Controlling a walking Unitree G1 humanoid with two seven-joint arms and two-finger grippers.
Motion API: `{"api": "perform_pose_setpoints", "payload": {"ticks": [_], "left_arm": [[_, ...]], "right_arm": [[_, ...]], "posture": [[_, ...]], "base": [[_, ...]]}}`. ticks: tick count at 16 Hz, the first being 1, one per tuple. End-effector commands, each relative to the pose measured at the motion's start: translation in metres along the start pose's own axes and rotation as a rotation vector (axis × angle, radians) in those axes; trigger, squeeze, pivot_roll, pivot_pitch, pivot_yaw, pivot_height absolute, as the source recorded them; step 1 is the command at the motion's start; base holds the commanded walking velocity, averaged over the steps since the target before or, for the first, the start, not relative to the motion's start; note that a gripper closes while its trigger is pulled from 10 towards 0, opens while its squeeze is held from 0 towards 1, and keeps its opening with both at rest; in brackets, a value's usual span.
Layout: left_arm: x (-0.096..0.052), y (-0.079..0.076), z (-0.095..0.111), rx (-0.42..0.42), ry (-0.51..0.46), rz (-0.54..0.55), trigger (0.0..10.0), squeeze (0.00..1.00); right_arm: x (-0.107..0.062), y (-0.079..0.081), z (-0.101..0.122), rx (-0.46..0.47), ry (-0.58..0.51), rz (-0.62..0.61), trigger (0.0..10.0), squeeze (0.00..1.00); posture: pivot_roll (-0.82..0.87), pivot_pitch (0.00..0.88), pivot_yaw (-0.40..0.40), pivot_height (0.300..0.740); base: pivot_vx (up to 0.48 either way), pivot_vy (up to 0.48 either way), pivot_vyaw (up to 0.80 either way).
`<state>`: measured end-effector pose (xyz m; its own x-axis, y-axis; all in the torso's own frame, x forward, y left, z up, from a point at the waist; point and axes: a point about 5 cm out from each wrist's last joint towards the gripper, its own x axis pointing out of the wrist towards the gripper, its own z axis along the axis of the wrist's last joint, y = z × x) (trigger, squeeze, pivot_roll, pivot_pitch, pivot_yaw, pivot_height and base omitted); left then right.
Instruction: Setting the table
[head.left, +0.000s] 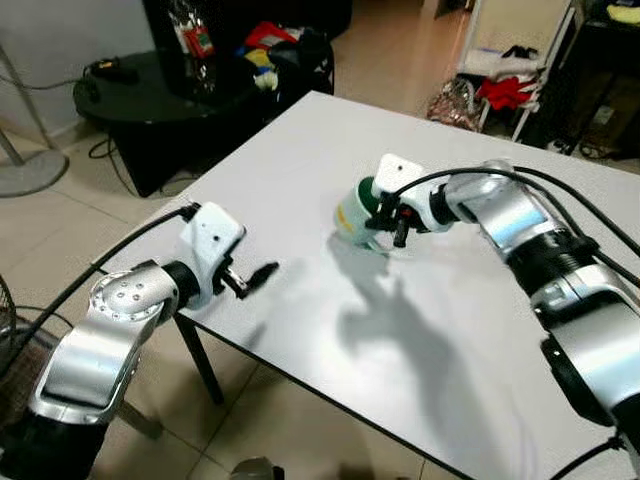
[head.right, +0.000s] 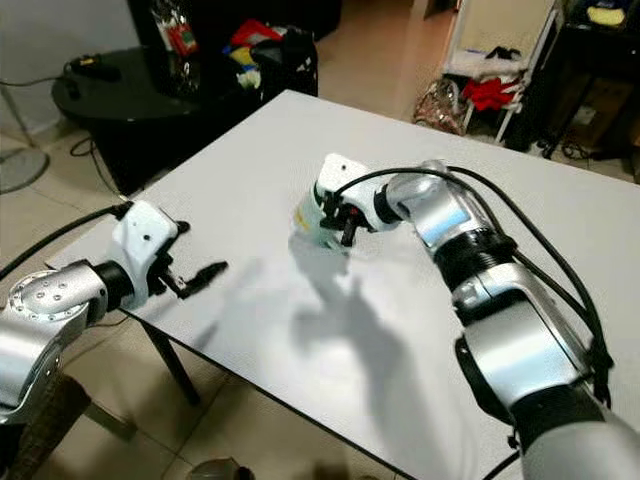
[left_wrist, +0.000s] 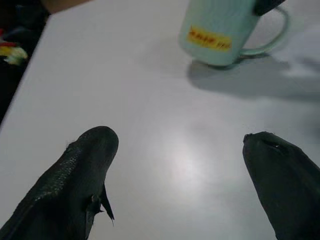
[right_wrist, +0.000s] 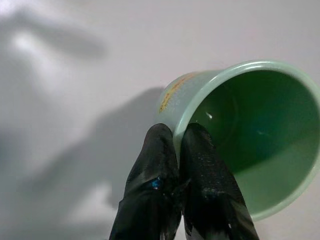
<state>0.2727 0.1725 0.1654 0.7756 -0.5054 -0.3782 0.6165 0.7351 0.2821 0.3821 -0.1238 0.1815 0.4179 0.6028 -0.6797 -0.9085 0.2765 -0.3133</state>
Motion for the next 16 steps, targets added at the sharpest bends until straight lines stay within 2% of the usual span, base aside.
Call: {"api": "perform_pose_setpoints", "payload": {"ticks": [1, 6, 8, 14, 15, 16], "left_arm": [[-0.003, -0.005, -0.001, 0.001, 0.018, -0.033, 10.0, 0.0], [-0.005, -0.006, 0.0, 0.008, 0.032, -0.066, 10.0, 0.0], [-0.005, -0.007, 0.0, 0.009, 0.033, -0.07, 10.0, 0.0], [-0.006, -0.011, 0.0, 0.013, 0.032, -0.09, 10.0, 0.0], [-0.006, -0.012, 0.0, 0.013, 0.032, -0.092, 10.0, 0.0], [-0.006, -0.012, 0.0, 0.013, 0.031, -0.092, 10.0, 0.0]], "right_arm": [[0.0, -0.003, 0.007, -0.04, 0.01, 0.014, 10.0, 0.0], [0.002, -0.008, 0.008, -0.112, 0.085, 0.017, 10.0, 0.0], [0.001, -0.01, 0.007, -0.115, 0.099, 0.009, 10.0, 0.0], [-0.003, -0.018, 0.0, -0.143, 0.183, -0.079, 10.0, 0.0], [-0.004, -0.019, -0.002, -0.149, 0.198, -0.085, 10.0, 0.84], [-0.004, -0.019, -0.002, -0.151, 0.201, -0.086, 10.0, 0.84]], "posture": [[0.12, 0.0, 0.022, 0.74], [0.13, 0.0, 0.025, 0.74], [0.13, 0.0, 0.024, 0.74], [0.13, 0.0, 0.025, 0.74], [0.13, 0.0, 0.022, 0.74], [0.13, 0.0, 0.022, 0.74]], "base": [[0.0, 0.0, 0.0], [0.0, 0.0, 0.0], [0.0, 0.0, 0.0], [0.0, 0.0, 0.0], [0.0, 0.0, 0.0], [0.0, 0.0, 0.0]]}}
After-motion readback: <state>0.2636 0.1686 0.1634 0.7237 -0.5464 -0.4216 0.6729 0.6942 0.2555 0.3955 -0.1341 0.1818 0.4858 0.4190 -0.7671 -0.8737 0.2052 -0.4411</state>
